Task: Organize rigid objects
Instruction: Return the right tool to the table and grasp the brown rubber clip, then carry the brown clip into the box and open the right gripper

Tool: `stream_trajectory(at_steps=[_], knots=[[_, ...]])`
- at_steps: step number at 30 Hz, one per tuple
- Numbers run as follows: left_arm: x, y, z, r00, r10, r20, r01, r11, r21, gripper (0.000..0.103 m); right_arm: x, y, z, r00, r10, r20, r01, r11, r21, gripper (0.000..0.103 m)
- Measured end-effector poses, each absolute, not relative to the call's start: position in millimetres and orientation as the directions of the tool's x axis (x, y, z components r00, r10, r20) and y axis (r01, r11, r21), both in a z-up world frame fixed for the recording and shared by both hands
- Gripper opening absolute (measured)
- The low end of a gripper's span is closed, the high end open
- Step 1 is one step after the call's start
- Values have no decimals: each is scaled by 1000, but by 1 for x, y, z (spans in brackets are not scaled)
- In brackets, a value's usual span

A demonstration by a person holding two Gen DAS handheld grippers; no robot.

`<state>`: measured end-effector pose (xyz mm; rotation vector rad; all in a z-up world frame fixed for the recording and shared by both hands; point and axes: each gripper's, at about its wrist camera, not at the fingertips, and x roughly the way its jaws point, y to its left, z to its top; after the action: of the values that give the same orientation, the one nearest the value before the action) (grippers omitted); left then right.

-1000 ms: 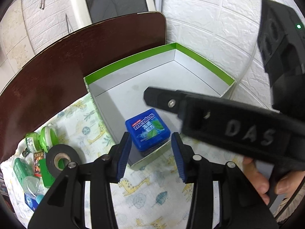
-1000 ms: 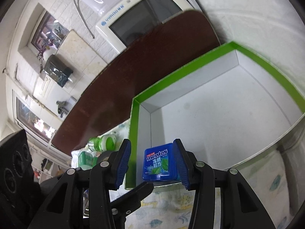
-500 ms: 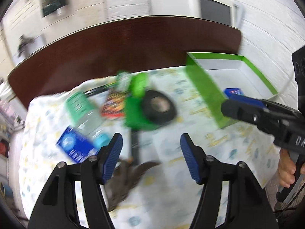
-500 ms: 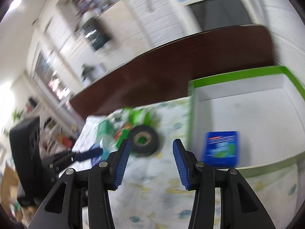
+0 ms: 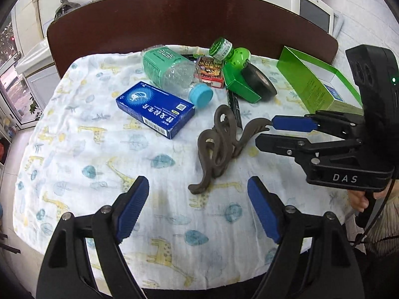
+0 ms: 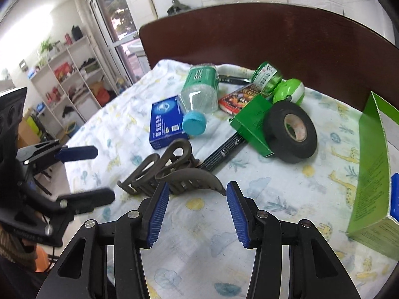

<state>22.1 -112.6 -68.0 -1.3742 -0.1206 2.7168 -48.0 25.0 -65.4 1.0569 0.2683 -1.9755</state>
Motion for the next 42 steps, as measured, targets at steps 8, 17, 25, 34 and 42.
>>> stream_trajectory(at_steps=[8,17,25,34,42], knots=[[2,-123,-86,-568,199,-799,-37,-976,-216,48,-54,19,-74,-311,-539,-783,755,-640,140,54],[0,-130,-90,-563,215,-798,-20,-969,-247,44,-48,2,-78,-285,-539,-793,777,-614,137,54],[0,-131,-90,-562,209,-801,-3,-968,-250,44,-46,6,-70,-342,-517,-785,789,-611,59,54],[-1,-128,-79,-577,191,-794,5,-971,-238,41,-43,0,-73,-326,-540,-776,782,-616,101,53],[-6,-106,-48,-616,187,-765,-44,-978,-204,41,-38,14,-48,-385,-548,-743,761,-644,80,53]])
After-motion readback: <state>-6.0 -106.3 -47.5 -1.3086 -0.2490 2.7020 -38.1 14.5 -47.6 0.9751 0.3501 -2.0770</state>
